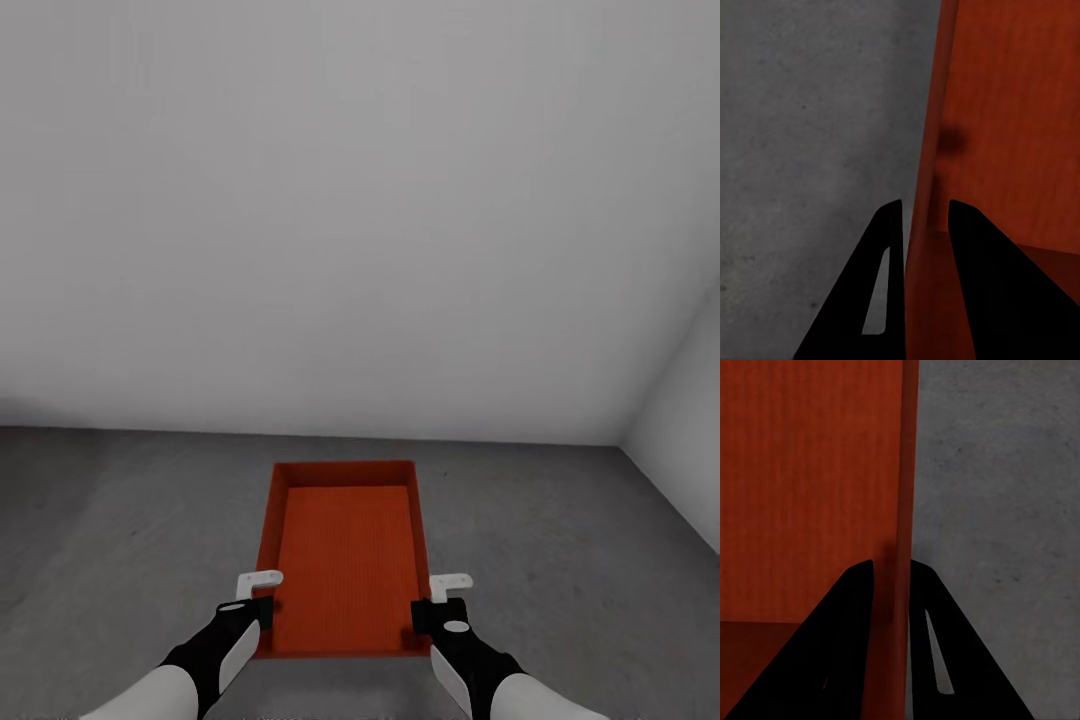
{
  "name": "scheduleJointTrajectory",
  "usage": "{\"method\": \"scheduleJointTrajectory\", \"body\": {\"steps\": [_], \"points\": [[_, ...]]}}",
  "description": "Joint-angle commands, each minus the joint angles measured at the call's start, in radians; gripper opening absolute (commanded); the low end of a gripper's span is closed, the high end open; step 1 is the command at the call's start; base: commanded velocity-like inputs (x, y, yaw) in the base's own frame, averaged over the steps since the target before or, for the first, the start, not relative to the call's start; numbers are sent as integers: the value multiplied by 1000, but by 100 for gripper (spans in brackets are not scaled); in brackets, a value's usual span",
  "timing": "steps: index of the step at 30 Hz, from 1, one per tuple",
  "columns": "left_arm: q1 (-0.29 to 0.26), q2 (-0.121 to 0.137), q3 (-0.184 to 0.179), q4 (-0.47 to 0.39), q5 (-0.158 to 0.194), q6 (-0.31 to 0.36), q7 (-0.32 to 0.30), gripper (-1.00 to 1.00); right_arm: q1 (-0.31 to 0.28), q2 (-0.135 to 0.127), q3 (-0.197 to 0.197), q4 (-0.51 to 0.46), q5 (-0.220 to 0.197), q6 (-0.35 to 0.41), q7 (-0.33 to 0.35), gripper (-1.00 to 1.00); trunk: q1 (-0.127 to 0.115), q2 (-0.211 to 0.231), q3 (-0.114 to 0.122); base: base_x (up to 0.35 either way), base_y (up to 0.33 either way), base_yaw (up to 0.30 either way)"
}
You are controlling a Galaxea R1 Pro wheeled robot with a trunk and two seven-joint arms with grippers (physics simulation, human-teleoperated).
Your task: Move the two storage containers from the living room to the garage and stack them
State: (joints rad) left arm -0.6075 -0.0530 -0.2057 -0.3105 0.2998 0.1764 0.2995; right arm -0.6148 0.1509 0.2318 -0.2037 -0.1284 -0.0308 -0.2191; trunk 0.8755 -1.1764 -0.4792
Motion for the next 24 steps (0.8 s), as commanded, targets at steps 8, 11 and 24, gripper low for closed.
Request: {"method": "scheduleJointTrajectory", "body": {"steps": [8,11,24], "points": [[-1,1,9,-12,-9,-59,10,-100,0,-1,-12,9,-17,-5,-23,-100,0,-1,-14,0,0,0],[-1,1,9,-12,-9,-59,10,-100,0,-1,-12,9,-17,-5,-23,-100,0,-1,-18,0,0,0],[-1,1,11,-12,-8,-58,10,-100,0,-1,-12,9,-17,-6,-23,-100,0,-1,-39,0,0,0]]}}
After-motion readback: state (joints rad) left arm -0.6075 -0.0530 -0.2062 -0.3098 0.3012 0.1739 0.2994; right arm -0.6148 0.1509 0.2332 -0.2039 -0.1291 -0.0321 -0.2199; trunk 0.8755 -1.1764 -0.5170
